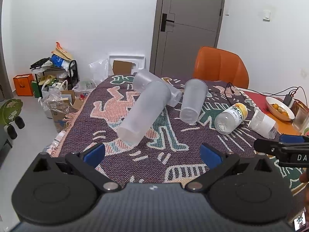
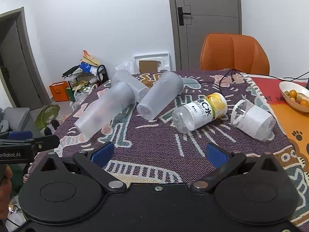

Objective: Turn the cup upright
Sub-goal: 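Move the right tool toward the frosted cups lying on the blanket, then close the right gripper around the open rim of a frosted cup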

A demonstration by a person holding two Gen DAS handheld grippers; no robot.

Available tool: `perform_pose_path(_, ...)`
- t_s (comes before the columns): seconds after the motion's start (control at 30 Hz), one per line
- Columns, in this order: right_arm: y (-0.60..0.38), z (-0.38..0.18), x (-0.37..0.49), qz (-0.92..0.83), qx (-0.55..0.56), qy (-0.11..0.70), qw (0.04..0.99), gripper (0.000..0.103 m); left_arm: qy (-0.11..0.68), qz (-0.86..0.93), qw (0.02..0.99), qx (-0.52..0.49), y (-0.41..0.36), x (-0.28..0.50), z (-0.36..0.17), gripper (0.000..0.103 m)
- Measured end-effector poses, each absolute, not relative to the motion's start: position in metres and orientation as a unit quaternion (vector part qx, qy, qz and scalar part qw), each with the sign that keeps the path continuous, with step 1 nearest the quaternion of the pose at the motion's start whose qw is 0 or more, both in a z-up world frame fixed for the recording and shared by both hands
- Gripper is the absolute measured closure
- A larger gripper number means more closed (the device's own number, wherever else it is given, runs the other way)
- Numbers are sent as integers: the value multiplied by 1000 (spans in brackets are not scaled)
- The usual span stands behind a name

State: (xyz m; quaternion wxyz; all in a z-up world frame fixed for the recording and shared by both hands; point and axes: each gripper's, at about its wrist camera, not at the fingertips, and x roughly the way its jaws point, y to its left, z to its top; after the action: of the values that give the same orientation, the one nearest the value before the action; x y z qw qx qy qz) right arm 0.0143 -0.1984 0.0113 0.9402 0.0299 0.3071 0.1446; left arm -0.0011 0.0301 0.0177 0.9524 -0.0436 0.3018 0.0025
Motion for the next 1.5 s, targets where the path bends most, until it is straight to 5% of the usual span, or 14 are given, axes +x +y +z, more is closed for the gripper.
perform_pose_path(1.5,-94,-38,160,255,192,414,853,1,356,89,925,-102,132,80,-31,0)
